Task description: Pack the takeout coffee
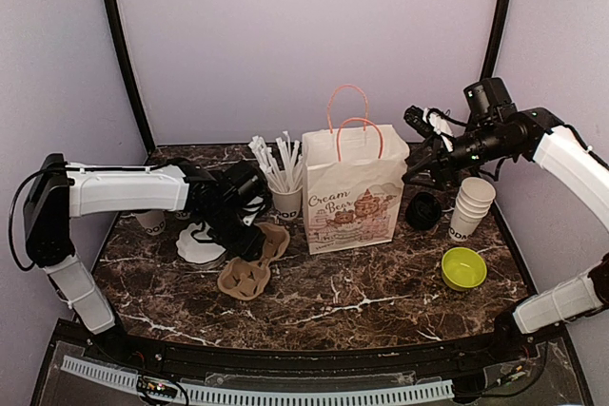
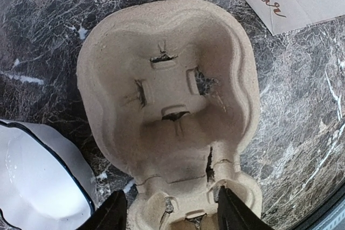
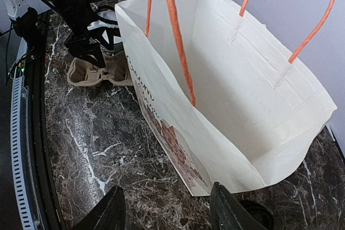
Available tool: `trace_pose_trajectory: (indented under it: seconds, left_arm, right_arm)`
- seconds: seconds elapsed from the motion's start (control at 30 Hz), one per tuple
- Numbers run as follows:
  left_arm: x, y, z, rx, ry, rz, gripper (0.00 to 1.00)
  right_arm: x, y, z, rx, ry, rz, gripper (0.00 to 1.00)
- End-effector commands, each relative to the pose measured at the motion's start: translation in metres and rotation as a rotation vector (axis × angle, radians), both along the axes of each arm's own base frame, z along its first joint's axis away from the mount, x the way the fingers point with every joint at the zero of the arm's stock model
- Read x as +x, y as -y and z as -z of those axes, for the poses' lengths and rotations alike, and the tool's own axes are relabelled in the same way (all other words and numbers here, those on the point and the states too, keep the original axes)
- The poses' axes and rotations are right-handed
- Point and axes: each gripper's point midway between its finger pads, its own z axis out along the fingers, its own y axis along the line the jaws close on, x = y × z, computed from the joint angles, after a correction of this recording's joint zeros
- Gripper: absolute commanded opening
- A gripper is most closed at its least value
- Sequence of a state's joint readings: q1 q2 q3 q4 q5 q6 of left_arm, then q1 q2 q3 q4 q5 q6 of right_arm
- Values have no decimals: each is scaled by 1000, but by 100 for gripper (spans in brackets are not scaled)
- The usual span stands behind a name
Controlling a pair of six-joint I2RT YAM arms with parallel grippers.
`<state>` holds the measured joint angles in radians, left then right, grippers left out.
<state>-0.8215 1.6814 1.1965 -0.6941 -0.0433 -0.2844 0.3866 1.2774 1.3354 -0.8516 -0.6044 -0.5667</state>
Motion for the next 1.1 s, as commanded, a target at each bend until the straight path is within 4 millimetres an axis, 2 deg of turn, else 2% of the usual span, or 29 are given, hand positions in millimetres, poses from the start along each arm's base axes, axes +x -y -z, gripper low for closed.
trace_pose_trajectory:
  seconds: [0.0,0.23,0.87,1.07]
  left_arm:
    - [3,1,-6,13,7,-2,59]
    - [0,7,2,2,-36,6,50]
    - [-3,7,21,27,-89,-19,43]
    - [-7,12,19,-3,-107,-16,38]
  right_arm:
    - [5,-1,-6,16,35,7,54]
    - [7,-2,-4,14,29,5,54]
    - [7,-1,-2,10,30,9,54]
    - [8,-1,-2,9,31,11,54]
